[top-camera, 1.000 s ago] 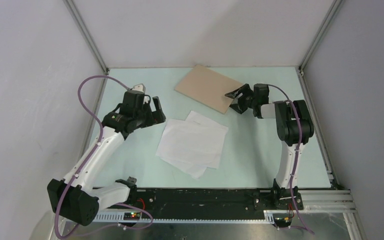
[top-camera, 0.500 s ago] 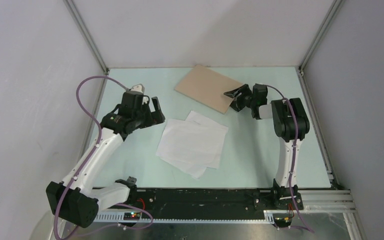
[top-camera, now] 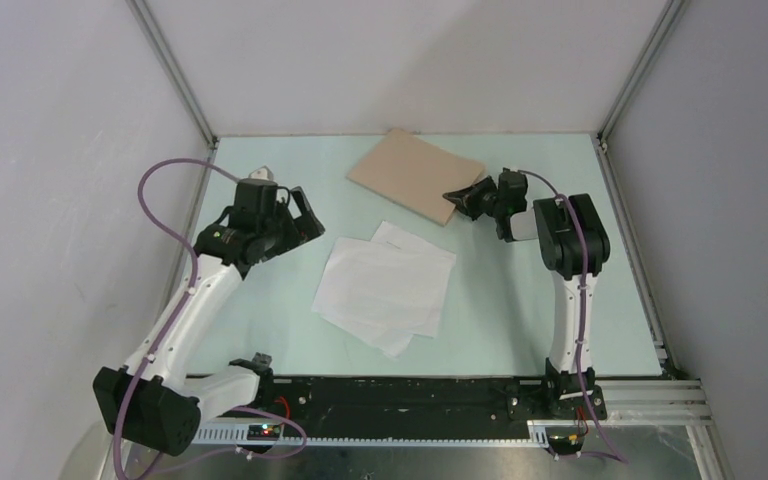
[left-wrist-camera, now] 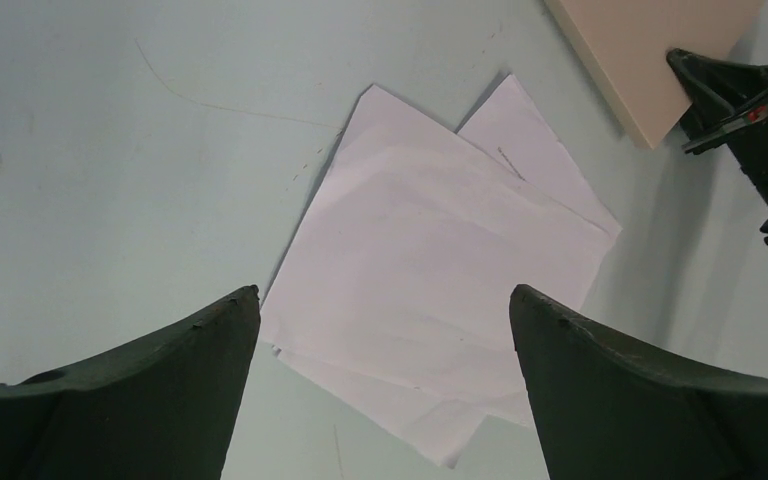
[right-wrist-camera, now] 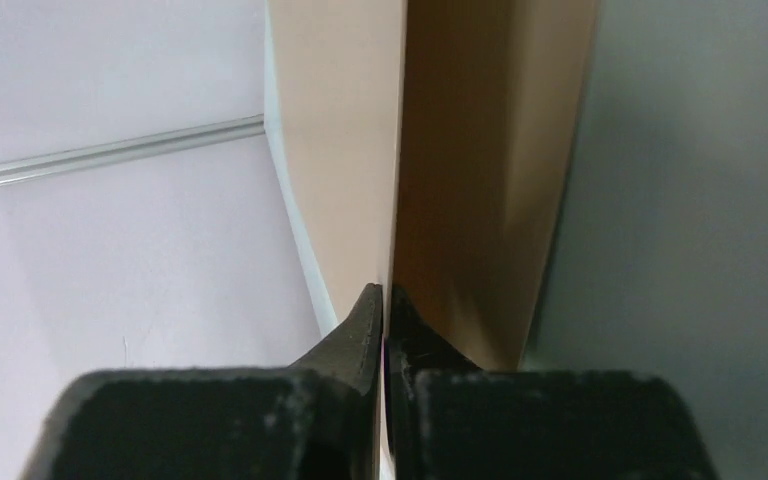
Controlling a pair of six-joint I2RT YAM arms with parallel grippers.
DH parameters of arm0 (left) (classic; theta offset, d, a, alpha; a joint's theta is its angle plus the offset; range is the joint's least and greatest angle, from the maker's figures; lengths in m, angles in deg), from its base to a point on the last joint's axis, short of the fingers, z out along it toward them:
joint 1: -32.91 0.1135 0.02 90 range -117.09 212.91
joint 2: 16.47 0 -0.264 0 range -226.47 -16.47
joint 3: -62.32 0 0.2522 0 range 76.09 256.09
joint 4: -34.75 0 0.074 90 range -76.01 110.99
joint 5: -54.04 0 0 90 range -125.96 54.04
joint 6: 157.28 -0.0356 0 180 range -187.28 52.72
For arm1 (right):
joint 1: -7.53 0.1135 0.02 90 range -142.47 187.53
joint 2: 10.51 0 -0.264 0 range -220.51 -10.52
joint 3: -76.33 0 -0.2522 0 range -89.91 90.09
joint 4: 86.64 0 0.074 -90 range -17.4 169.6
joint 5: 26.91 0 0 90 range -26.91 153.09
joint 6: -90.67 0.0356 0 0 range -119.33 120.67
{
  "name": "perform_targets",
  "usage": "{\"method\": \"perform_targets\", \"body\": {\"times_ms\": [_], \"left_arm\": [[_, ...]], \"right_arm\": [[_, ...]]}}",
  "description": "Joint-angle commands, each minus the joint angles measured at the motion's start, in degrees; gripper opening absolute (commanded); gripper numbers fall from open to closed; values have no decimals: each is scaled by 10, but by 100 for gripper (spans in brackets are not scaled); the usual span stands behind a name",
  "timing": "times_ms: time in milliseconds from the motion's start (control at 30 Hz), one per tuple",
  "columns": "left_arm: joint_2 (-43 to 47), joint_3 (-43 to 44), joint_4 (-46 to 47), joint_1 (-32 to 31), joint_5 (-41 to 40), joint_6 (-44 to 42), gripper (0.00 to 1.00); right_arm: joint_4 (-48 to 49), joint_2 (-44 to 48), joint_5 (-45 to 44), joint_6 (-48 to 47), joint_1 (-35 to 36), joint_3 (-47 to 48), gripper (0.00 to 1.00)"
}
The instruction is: Put the files into the folder
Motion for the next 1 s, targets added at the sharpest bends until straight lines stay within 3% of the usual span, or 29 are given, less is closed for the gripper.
{"method": "perform_targets", "body": {"times_ms": [0, 233, 367, 567, 700, 967], "left_arm": [[-6, 36, -1, 12, 25, 64, 100], [-37, 84, -1, 18, 14, 131, 100], [-79, 139, 0, 27, 19, 166, 100], [-137, 224, 0, 44, 40, 218, 100], [-172, 259, 0, 55, 75, 241, 100], [-138, 241, 0, 75, 45, 269, 100]], "right_arm": [[-30, 90, -24, -94, 19, 16, 0], [-223, 305, -167, -389, 112, 11, 0], [-283, 379, -326, -556, 217, 2, 0], [-278, 402, -497, -728, 386, -35, 0], [-256, 387, -553, -792, 441, -56, 0], [-221, 350, -614, -871, 506, -61, 0]]}}
